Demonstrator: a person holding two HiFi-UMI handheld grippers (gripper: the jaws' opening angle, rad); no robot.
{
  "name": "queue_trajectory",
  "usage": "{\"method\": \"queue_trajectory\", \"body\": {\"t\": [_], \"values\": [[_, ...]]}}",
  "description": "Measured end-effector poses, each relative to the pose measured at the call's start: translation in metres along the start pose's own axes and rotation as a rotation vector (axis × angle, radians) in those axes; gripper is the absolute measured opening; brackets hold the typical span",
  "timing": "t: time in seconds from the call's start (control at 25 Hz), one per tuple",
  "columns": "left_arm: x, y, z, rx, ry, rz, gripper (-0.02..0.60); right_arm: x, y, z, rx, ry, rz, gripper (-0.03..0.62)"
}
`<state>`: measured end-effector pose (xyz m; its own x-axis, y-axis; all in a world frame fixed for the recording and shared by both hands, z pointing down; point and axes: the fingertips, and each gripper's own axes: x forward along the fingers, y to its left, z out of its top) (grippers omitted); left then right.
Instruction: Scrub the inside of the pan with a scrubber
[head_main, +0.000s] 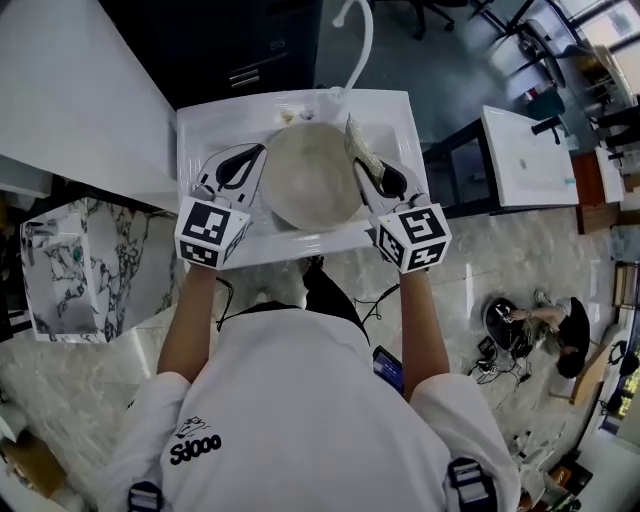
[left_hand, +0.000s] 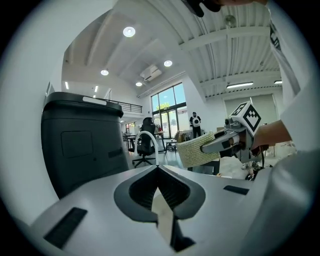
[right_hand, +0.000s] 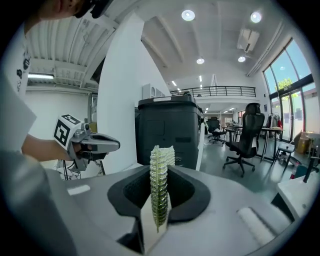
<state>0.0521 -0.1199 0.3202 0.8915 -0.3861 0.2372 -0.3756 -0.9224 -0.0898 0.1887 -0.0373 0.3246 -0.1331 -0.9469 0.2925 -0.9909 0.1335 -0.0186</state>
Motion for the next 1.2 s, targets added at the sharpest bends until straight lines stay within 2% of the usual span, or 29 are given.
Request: {"method": "queue_trajectory", "body": {"t": [0.6, 1.2], "values": [[0.017, 0.033, -0.062, -0.103, 0.143, 0.189, 0.005, 0.104, -0.011, -0.06, -0.016, 0.151, 0.212, 0.077], [0.03, 0.041, -0.098, -0.18, 0.215, 0.294, 0.005, 0.168, -0.022, -0.134, 0.051, 0.304, 0.28, 0.077]]}}
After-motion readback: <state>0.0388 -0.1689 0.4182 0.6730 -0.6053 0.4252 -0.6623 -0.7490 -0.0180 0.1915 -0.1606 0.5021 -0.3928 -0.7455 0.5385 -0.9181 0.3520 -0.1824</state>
